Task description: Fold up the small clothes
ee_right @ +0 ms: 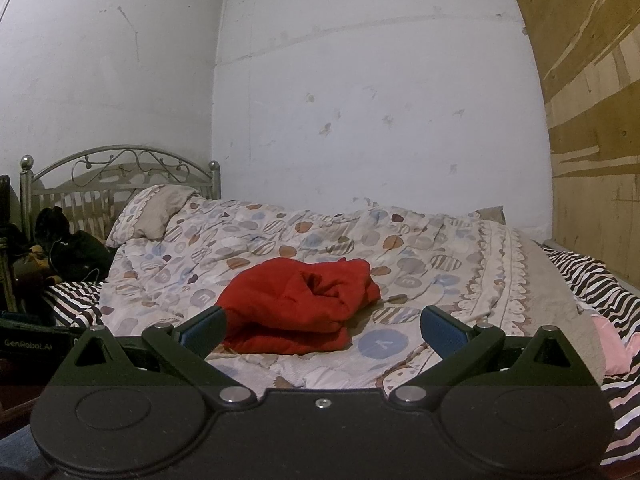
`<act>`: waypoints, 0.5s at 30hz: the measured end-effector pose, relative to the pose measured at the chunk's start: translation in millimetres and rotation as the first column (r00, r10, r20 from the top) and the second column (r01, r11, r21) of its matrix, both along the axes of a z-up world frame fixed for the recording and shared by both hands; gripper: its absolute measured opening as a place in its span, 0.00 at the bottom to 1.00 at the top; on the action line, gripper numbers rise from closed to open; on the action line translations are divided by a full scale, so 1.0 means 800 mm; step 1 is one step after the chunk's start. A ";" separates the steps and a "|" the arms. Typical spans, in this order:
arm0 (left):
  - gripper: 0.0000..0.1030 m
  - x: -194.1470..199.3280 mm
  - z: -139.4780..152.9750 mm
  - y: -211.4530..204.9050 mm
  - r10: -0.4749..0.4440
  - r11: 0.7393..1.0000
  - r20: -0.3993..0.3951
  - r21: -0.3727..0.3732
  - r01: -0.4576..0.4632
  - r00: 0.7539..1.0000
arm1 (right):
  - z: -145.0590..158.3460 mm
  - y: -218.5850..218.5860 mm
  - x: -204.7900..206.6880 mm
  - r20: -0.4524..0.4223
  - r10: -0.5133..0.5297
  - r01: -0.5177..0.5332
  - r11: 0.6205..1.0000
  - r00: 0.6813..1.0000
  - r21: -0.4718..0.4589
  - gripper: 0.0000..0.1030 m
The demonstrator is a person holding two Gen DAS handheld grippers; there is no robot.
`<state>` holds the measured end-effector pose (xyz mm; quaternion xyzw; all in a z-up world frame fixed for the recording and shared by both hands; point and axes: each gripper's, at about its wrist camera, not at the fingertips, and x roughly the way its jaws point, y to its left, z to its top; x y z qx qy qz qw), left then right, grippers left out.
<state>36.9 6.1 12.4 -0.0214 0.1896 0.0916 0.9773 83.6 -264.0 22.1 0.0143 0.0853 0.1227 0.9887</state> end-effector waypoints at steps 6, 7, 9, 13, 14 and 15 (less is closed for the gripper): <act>1.00 0.001 0.000 -0.004 -0.011 1.000 0.005 0.022 0.011 1.000 | 0.000 0.000 0.000 -0.001 -0.003 0.003 1.000 1.000 -0.001 1.00; 1.00 0.001 0.000 -0.004 -0.012 1.000 0.007 0.025 0.012 1.000 | 0.000 0.000 0.000 -0.002 -0.002 0.002 1.000 1.000 0.001 1.00; 1.00 0.000 0.000 -0.006 -0.014 0.999 0.010 0.032 0.014 1.000 | 0.000 0.000 -0.001 -0.003 -0.003 0.003 1.000 1.000 0.002 1.00; 1.00 0.002 0.000 -0.008 -0.023 0.999 0.009 0.041 0.023 1.000 | 0.000 0.000 -0.001 -0.003 -0.002 0.002 1.000 1.000 0.001 1.00; 1.00 0.002 0.000 -0.008 -0.023 0.999 0.009 0.043 0.022 1.000 | 0.000 0.000 -0.001 -0.003 -0.001 0.001 1.000 1.000 0.001 1.00; 1.00 0.003 0.000 -0.009 -0.022 0.999 0.008 0.045 0.022 1.000 | 0.000 0.000 -0.001 -0.002 -0.001 0.001 1.000 1.000 0.001 1.00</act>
